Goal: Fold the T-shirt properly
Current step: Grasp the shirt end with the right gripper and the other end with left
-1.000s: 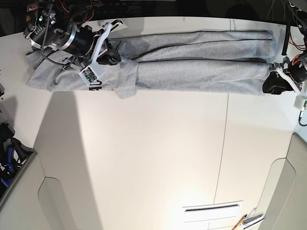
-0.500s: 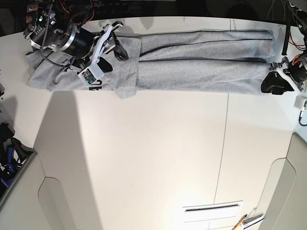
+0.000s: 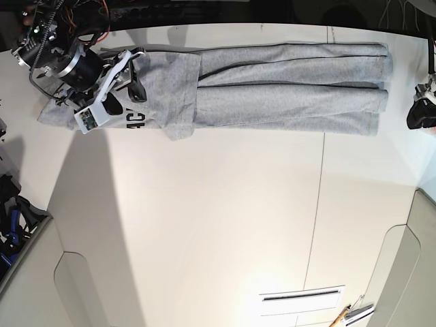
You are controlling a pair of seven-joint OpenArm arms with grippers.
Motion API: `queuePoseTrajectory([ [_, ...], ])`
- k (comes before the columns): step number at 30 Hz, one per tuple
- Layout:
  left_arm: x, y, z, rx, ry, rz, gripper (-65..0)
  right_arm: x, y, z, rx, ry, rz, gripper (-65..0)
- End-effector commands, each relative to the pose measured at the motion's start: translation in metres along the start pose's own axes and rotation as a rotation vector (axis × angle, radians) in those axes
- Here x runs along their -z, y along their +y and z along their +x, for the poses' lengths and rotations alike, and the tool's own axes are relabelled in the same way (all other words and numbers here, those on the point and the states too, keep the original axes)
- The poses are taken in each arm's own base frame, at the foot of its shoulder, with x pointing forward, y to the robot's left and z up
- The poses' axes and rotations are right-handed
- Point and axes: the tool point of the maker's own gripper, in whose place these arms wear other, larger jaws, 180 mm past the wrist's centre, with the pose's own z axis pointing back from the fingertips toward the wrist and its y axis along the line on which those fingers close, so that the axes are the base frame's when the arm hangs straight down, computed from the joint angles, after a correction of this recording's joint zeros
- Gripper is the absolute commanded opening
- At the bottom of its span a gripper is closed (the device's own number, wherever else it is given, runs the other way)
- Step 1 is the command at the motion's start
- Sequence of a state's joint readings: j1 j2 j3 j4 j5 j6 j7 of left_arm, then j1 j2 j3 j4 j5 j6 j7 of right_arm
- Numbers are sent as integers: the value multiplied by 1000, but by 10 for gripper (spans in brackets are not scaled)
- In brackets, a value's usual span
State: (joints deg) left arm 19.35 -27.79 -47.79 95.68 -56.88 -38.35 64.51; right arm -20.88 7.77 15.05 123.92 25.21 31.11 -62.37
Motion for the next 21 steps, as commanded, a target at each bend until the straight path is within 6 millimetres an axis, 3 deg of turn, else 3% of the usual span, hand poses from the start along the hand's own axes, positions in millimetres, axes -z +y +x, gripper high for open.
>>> queuePoseTrajectory([
  [1, -5, -1, 9, 13, -32, -7, -300, -5, -3, 14, -13, -55, -9, -342],
  [6, 1, -9, -16, -44, -24, -12, -300, -7, -9, 22, -8, -81, -21, -342],
  [15, 13, 19, -55, -163, 7, 52, -300, -7, -10, 22, -9, -82, -22, -342],
  [21, 20, 19, -73, -310, -8, -21, -300, -7, -10, 22, -9, -82, -22, -342],
])
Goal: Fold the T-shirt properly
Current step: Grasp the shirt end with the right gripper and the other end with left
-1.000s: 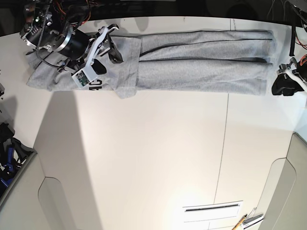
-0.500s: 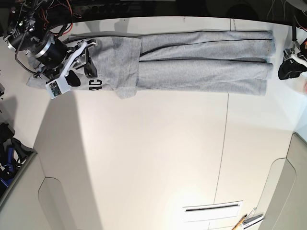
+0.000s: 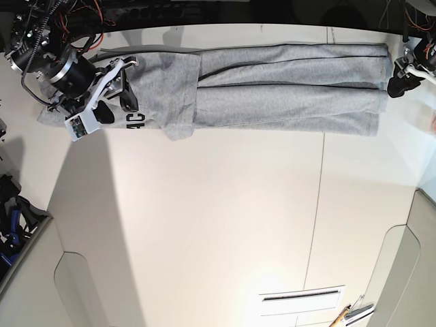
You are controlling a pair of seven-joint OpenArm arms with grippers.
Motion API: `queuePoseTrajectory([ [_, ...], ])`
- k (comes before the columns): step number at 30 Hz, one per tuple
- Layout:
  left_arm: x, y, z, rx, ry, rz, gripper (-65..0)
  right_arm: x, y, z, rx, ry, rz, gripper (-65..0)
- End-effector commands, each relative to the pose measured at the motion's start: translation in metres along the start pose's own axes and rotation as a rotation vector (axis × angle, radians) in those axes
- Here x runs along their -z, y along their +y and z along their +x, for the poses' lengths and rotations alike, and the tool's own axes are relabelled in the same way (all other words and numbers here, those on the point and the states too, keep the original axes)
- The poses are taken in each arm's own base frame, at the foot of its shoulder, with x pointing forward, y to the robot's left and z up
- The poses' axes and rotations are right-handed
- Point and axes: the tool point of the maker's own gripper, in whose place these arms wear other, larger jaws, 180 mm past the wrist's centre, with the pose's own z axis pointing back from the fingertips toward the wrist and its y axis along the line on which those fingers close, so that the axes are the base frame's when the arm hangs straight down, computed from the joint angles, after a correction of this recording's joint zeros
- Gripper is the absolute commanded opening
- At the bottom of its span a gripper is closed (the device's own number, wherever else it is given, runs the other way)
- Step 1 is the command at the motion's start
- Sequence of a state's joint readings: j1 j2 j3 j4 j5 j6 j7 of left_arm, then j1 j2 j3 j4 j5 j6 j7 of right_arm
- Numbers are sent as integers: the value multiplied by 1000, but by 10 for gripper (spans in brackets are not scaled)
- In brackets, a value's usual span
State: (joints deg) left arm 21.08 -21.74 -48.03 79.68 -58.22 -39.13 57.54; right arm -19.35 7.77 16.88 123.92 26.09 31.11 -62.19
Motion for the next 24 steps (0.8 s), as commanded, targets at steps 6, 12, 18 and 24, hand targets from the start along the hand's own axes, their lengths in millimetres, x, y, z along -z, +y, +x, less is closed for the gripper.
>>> queuePoseTrajectory([
  [6, -1, 3, 7, -59, -45, -41, -299, -4, 2, 13, -13, -51, 8, -342],
  [12, -1, -7, 4, -113, -35, -108, -299, -4, 2, 13, -13, -50, 8, -342],
  [18, 0, -18, -1, -146, -19, -159, -299, -4, 2, 13, -13, -50, 8, -342],
  [24, 9, -27, -13, -130, 31, -179, -299, -4, 2, 13, -13, -51, 8, -342],
])
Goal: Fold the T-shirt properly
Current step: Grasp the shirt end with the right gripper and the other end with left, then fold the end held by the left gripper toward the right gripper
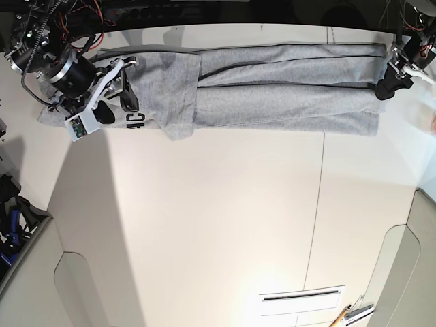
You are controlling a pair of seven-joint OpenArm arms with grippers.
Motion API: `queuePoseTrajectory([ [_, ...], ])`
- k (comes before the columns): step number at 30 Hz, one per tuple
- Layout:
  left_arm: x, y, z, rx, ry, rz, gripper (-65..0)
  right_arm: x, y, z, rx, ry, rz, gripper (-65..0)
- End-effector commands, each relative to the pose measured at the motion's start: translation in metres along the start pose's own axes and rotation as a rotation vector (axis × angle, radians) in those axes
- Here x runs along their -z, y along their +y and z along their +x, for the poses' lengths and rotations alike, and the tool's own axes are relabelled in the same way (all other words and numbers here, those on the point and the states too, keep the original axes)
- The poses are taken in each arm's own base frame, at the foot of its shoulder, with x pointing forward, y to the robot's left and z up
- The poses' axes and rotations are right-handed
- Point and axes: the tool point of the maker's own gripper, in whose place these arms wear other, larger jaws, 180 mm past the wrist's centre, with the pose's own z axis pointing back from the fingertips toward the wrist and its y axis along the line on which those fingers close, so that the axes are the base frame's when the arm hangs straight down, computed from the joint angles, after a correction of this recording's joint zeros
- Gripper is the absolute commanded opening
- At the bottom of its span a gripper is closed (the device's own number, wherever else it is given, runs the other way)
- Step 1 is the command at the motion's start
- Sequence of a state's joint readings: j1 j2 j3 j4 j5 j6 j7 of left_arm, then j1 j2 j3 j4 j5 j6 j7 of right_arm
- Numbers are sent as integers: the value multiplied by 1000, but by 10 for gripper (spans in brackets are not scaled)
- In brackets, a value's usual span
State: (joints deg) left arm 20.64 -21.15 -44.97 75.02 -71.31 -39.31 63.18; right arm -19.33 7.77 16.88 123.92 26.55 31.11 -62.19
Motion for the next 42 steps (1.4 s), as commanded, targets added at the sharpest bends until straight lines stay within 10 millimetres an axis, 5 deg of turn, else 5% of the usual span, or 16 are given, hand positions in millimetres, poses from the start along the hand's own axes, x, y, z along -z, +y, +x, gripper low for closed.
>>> queuePoseTrajectory([
  [1, -2, -3, 5, 37, 6, -8, -299, -4, 1, 12, -16, -46, 2, -342],
  [10, 7, -2, -9, 70, 73, 14, -309, -4, 1, 12, -16, -46, 2, -342],
  [16, 7, -3, -3, 69, 41, 10, -639, -4, 1, 12, -16, -46, 2, -342],
  [19, 7, -12, 4, 62, 10, -26, -650, -4, 1, 12, -16, -45, 2, -342],
  [25, 2, -57, 27, 150, -35, -135, -650, -4, -3, 9, -16, -33, -21, -342],
  [30, -5, -110, 25, 207, -18, -293, -650, -10, -32, 3, 1, -6, -159, -342],
  [36, 6, -142, -5, 184, -3, -373, -650, -37, -82, -2, 51, -20, -319, -342],
  [42, 35, -191, -60, 130, 117, -528, -650, -58, -130, -24, 107, 21, -405, -342],
])
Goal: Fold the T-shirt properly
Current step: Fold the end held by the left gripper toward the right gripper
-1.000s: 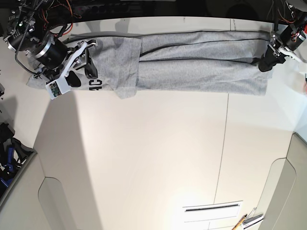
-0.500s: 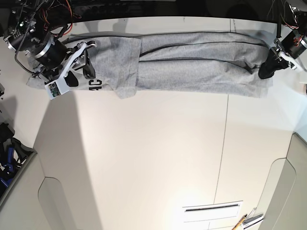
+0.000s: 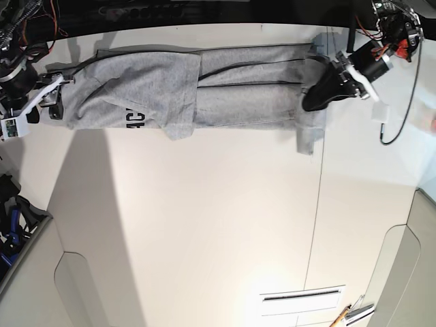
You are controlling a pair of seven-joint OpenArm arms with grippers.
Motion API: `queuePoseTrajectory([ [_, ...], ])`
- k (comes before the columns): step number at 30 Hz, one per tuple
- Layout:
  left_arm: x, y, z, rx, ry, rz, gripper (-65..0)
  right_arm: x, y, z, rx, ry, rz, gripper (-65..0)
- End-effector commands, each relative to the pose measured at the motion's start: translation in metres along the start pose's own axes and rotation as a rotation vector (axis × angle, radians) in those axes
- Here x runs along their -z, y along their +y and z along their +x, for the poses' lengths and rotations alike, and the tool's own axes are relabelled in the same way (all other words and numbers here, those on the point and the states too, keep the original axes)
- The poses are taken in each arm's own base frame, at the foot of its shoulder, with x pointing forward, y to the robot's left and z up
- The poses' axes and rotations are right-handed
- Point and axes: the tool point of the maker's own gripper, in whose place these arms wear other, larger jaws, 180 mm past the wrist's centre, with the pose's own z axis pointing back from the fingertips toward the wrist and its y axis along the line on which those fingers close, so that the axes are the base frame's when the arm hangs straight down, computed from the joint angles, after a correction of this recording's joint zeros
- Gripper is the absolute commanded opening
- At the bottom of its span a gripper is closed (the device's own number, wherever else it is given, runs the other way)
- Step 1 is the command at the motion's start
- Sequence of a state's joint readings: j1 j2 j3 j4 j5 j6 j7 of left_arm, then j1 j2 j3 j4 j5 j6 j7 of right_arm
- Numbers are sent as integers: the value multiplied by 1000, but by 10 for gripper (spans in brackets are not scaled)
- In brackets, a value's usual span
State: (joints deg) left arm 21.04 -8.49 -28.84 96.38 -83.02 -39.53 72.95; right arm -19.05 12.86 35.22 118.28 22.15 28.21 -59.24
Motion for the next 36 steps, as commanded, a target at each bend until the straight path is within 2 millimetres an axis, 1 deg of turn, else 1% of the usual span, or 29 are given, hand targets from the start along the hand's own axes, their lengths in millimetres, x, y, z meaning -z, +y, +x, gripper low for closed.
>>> queuePoseTrajectory([
  [1, 7, -15, 5, 19, -15, -58, -650, -2, -10, 7, 1, -25, -14, -342],
  [3, 25, -30, -8, 15, 31, -116, -650, 3, -21, -3, 33, 0, -12, -342],
  [5, 39, -43, -17, 17, 69, -167, -650, 9, -27, -11, 64, 19, -4, -342],
  [10, 66, -77, -37, 31, 148, -282, -650, 22, -31, -20, 115, 44, 16, -342],
  [14, 82, -105, -54, 29, 194, -369, -650, 24, -32, -21, 121, 43, 18, -342],
  [17, 94, -122, -57, 45, 209, -418, -650, 25, -32, -16, 121, 30, 18, -342],
  [22, 108, -128, -54, 93, 209, -414, -650, 25, -30, -14, 130, 20, 34, -342],
  [28, 113, -120, -56, 133, 227, -367, -650, 25, -30, -14, 130, 20, 34, -342],
  [29, 113, -120, -56, 134, 228, -365, -637, 25, -30, -14, 130, 20, 34, -342],
  [31, 113, -120, -55, 132, 221, -366, -462, 25, -30, -14, 130, 19, 34, -342],
  [32, 113, -121, -54, 131, 214, -367, -400, 25, -30, -14, 130, 19, 34, -342],
  [33, 113, -121, -53, 131, 214, -367, -371, 25, -30, -14, 130, 19, 34, -342],
  [36, 113, -121, -53, 130, 211, -367, -367, 25, -30, -14, 130, 20, 34, -342],
])
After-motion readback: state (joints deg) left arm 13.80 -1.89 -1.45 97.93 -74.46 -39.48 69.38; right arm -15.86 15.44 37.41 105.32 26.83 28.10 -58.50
